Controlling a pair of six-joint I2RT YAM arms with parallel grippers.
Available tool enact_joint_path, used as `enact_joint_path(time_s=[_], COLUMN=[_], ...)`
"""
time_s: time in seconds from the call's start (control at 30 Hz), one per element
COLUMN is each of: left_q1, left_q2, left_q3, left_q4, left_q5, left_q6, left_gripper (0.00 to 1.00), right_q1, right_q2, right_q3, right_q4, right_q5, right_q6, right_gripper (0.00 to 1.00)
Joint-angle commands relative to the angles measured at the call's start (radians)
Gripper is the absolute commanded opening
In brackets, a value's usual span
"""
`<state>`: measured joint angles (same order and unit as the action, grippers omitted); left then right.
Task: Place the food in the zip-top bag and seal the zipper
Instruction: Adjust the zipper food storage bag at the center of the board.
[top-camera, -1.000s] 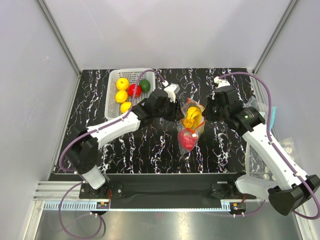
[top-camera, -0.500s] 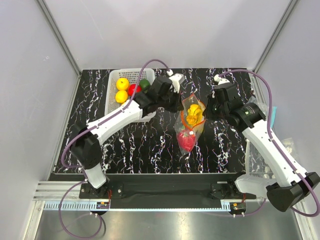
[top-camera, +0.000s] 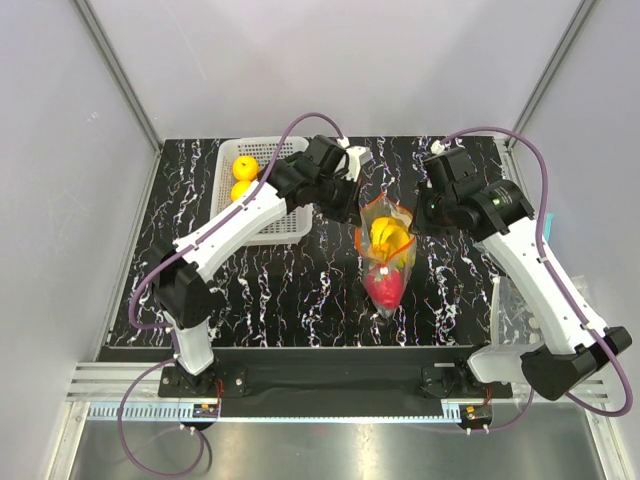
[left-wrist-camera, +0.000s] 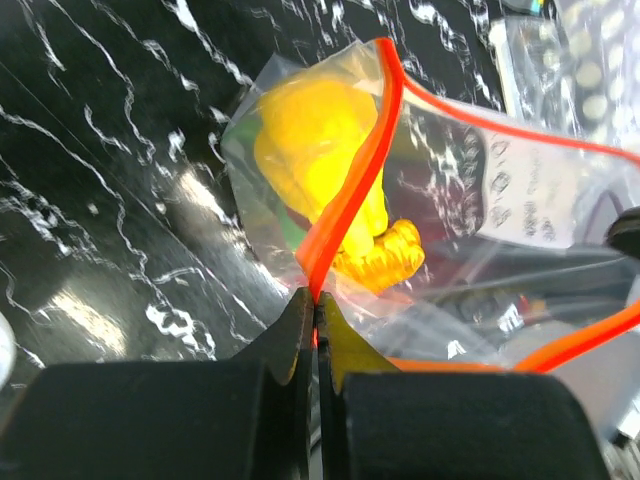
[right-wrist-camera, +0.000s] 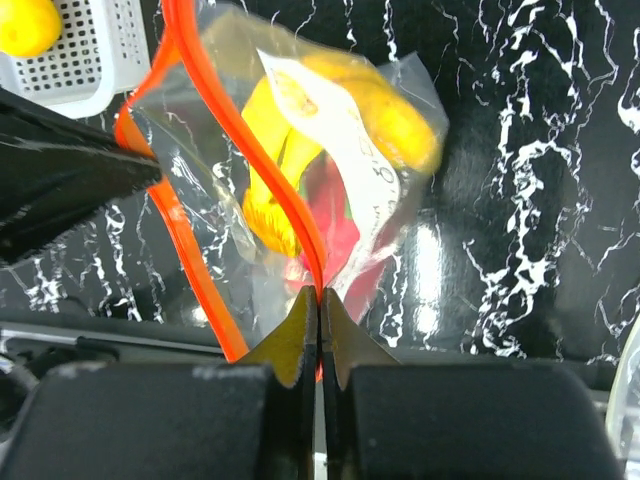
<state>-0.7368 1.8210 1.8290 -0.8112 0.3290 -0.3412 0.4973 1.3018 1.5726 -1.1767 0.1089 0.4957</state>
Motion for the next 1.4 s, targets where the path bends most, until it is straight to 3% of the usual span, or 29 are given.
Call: enact_joint_path(time_s=[0.0, 0.2, 0.4, 0.57, 0.73, 0.8, 0.97, 1.07, 1.27, 1.37], left_q1=[0.008, 0.023, 0.028, 0.045, 0.069, 0.099, 0.250, 0.353, 0.500, 0.513], left_q2=[-0.025, -0.038, -0.043, -0.060, -0.120, -0.149, -0.247, -0.262, -0.138, -0.089], left_q3=[0.038, 0.058, 0.107, 0.095, 0.059, 0.046, -0.014, -0.005, 0.075, 0.093], left_q4=[-0.043, -0.051, -0.086, -0.088, -0.060, -0.045, 0.040, 0.075, 0.008, -0.048], left_q5=[0.096, 0.179, 0.188, 0.180, 0.163, 0.137, 0.091, 0.036, -0.154, -0.249], left_q6=[-0.009, -0.024, -0.025, -0.016, -0.005, -0.001, -0.033, -0.051, -0.061, -0.035], left_gripper=[0.00, 0.00, 0.01, 0.11, 0.43, 0.47, 0.67, 0.99, 0.99, 0.99], right_q1=[0.003, 0.001, 0.001, 0.001, 0.001, 0.001, 0.001, 0.001, 0.001, 0.001], right_q2=[-0.003, 0.043, 0.063, 0.059, 0.044, 0.027, -0.010, -0.030, -0.056, -0.070], right_q3=[0.087, 0.196, 0.204, 0.201, 0.199, 0.167, 0.098, 0.050, -0.022, -0.051], right_q4=[-0.040, -0.103, -0.095, -0.069, -0.037, 0.001, 0.058, 0.097, 0.158, 0.176], right_q5=[-0.038, -0.086, -0.138, -0.141, -0.152, -0.170, -0.158, -0.158, -0.173, -0.178], right_q6=[0.046, 0.104, 0.152, 0.168, 0.170, 0.167, 0.146, 0.132, 0.103, 0.098], right_gripper=[0.00, 0.00, 0.00, 0.00, 0.00, 0.00, 0.00, 0.00, 0.00, 0.00])
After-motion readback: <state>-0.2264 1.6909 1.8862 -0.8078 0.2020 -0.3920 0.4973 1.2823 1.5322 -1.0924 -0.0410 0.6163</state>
